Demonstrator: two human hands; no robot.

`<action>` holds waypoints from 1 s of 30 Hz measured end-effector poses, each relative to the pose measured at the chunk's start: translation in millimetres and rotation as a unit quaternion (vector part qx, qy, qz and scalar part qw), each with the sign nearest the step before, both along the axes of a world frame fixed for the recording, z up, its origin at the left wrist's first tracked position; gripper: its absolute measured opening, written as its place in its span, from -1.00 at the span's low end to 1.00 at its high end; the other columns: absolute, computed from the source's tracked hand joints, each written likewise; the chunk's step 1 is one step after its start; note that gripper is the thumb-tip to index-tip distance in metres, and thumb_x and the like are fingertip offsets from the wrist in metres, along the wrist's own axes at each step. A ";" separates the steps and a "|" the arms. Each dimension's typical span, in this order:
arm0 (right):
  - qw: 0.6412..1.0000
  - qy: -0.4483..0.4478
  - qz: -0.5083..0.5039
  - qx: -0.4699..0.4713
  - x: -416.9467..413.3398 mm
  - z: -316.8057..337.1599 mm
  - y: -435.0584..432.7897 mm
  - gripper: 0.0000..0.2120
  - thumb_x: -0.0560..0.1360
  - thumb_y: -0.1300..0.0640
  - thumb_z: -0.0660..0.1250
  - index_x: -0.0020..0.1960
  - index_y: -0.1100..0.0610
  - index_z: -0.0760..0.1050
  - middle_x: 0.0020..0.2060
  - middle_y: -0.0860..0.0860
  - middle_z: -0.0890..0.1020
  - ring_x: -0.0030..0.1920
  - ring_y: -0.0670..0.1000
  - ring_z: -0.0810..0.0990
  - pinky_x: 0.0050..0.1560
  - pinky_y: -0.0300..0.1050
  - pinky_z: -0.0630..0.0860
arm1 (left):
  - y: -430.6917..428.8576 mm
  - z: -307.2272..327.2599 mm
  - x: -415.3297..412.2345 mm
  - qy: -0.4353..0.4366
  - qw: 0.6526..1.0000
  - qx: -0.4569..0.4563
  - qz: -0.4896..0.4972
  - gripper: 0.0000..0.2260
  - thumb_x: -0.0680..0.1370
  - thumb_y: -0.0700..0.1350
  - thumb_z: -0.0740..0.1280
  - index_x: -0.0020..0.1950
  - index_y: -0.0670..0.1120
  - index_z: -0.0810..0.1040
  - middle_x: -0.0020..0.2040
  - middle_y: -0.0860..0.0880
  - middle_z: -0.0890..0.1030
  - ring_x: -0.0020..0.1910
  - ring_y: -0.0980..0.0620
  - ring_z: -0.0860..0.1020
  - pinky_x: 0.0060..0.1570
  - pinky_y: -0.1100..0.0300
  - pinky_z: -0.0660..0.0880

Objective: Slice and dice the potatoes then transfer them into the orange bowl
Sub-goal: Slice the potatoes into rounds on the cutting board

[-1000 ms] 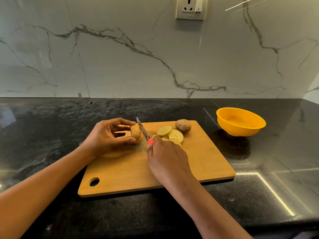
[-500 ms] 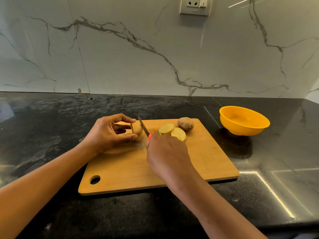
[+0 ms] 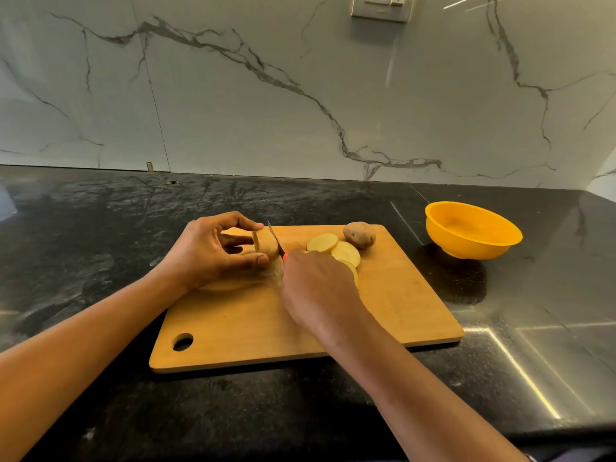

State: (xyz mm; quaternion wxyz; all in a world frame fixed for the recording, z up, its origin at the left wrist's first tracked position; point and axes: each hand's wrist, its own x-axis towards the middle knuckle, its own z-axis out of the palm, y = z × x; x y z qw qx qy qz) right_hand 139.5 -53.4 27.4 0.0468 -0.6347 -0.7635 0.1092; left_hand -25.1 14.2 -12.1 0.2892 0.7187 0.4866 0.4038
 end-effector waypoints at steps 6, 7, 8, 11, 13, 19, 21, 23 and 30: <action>1.000 -0.016 -0.005 -0.003 -1.1 -5.0 -4.1 -0.76 0.62 0.15 0.18 0.26 0.14 0.43 0.09 0.07 0.57 -0.05 0.03 0.53 -0.27 -0.12 0.36 | 0.7 -0.2 -0.3 -0.003 1.000 -0.005 -0.003 -0.55 0.18 0.05 0.52 0.04 0.12 0.57 0.10 0.10 0.61 0.02 0.24 0.60 -0.08 0.43 0.52; 1.000 -0.021 -0.005 -0.008 -1.4 -4.2 -2.1 -0.77 0.62 0.15 0.17 0.25 0.15 0.44 0.10 0.08 0.57 0.00 0.05 0.55 -0.21 -0.10 0.36 | 0.6 0.1 -0.1 -0.003 1.000 -0.005 -0.004 -0.54 0.16 0.07 0.51 0.04 0.12 0.57 0.10 0.11 0.61 0.02 0.23 0.60 -0.07 0.42 0.52; 1.000 -0.026 -0.002 -0.013 -1.1 -3.7 -1.0 -0.77 0.62 0.15 0.17 0.24 0.15 0.45 0.10 0.08 0.58 0.04 0.06 0.56 -0.18 -0.10 0.36 | 0.3 0.4 0.3 -0.005 1.000 -0.005 -0.004 -0.53 0.14 0.10 0.51 0.03 0.12 0.57 0.10 0.11 0.60 0.02 0.23 0.60 -0.06 0.40 0.53; 0.999 -0.036 0.010 -0.019 1.4 -5.1 -7.5 -0.77 0.62 0.16 0.16 0.24 0.16 0.45 0.09 0.08 0.57 0.05 0.08 0.56 -0.19 -0.10 0.34 | 0.3 0.0 -1.5 -0.012 1.000 -0.010 0.004 -0.50 0.12 0.12 0.50 0.04 0.11 0.57 0.11 0.12 0.60 0.03 0.20 0.61 -0.02 0.32 0.55; 0.999 -0.047 0.014 -0.012 5.4 -9.6 -17.1 -0.78 0.62 0.17 0.14 0.23 0.17 0.44 0.08 0.08 0.56 0.04 0.08 0.56 -0.30 -0.12 0.31 | 0.7 -0.6 -2.1 -0.013 1.000 -0.014 0.004 -0.51 0.14 0.09 0.51 0.05 0.10 0.56 0.10 0.13 0.60 0.02 0.20 0.61 -0.04 0.35 0.55; 0.999 -0.049 0.012 0.015 11.6 -11.3 -31.6 -0.78 0.63 0.19 0.12 0.23 0.16 0.42 0.08 0.08 0.56 -0.01 0.06 0.54 -0.25 -0.12 0.33 | -1.1 0.6 -2.5 -0.017 1.000 -0.019 -0.015 -0.51 0.16 0.08 0.52 0.07 0.11 0.56 0.10 0.13 0.60 0.04 0.23 0.60 -0.02 0.35 0.55; 0.999 -0.023 -0.009 0.029 13.7 -12.1 -29.7 -0.79 0.63 0.16 0.10 0.21 0.14 0.42 0.05 0.07 0.56 -0.11 0.03 0.48 -0.28 -0.13 0.31 | -2.6 1.4 -2.6 -0.021 0.999 -0.024 -0.026 -0.47 0.13 0.12 0.51 0.08 0.12 0.56 0.12 0.13 0.60 0.06 0.22 0.59 0.02 0.31 0.55; 0.998 0.009 -0.046 0.049 16.8 -11.7 -26.2 -0.80 0.64 0.12 0.09 0.20 0.11 0.40 0.02 0.04 0.56 -0.14 0.01 0.44 -0.24 -0.11 0.33 | -2.9 1.0 -3.1 -0.020 0.999 -0.026 -0.029 -0.45 0.11 0.14 0.50 0.08 0.13 0.56 0.13 0.12 0.60 0.08 0.18 0.59 0.04 0.28 0.54; 0.995 0.052 -0.055 0.071 13.9 -5.9 -16.7 -0.78 0.65 0.08 0.10 0.24 0.10 0.40 0.02 0.05 0.59 -0.09 0.01 0.51 -0.37 -0.17 0.27 | -1.2 -1.8 -3.0 -0.017 1.000 -0.011 -0.018 -0.51 0.16 0.07 0.53 0.08 0.13 0.58 0.12 0.11 0.61 0.11 0.11 0.58 0.06 0.29 0.54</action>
